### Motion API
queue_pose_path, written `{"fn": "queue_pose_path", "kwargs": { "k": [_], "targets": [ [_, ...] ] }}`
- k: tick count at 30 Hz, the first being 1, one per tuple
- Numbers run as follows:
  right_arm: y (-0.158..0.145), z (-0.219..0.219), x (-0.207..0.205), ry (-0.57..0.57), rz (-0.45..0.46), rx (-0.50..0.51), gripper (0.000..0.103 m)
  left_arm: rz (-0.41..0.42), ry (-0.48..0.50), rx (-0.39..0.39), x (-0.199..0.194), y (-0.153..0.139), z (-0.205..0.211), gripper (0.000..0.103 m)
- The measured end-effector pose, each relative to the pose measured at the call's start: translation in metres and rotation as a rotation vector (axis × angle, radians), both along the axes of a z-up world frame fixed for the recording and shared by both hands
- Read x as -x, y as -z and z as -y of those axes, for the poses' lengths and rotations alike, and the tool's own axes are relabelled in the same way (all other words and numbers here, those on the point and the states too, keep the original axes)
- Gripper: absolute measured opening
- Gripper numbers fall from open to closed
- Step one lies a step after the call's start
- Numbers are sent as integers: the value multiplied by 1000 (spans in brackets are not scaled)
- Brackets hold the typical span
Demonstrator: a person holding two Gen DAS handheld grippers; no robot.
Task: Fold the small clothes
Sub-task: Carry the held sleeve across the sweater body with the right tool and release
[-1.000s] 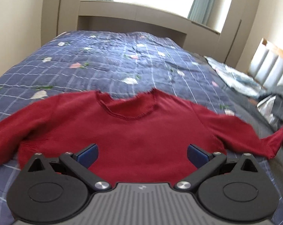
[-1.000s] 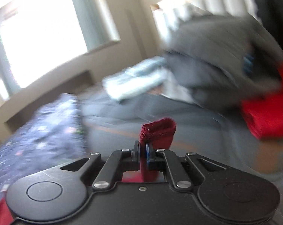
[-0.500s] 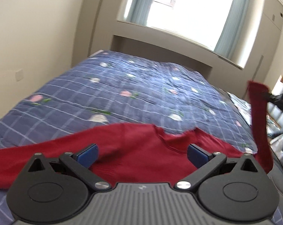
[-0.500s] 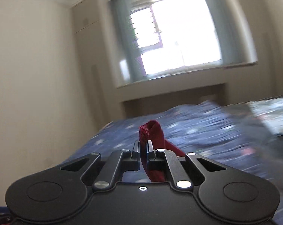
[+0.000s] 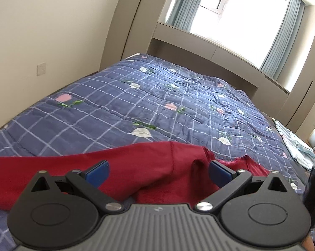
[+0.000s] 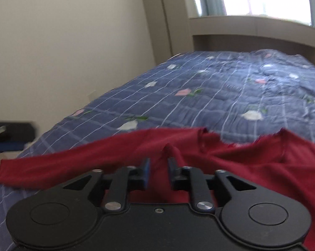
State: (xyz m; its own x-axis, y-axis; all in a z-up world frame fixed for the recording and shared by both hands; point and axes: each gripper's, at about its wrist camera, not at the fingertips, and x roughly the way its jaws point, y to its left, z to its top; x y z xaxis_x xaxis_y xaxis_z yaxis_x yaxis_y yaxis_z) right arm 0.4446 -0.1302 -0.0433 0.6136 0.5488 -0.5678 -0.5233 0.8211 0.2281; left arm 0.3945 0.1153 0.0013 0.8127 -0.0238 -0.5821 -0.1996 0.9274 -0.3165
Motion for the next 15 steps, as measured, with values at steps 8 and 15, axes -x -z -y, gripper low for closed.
{"fn": "queue_pose_path", "kwargs": {
  "k": [8, 15],
  "targets": [
    [-28, 112, 17, 169, 154, 153, 99, -20, 123, -15, -50, 36, 46, 103],
    [3, 212, -16, 518, 133, 297, 100, -84, 159, -106, -94, 75, 91, 103]
  ]
}}
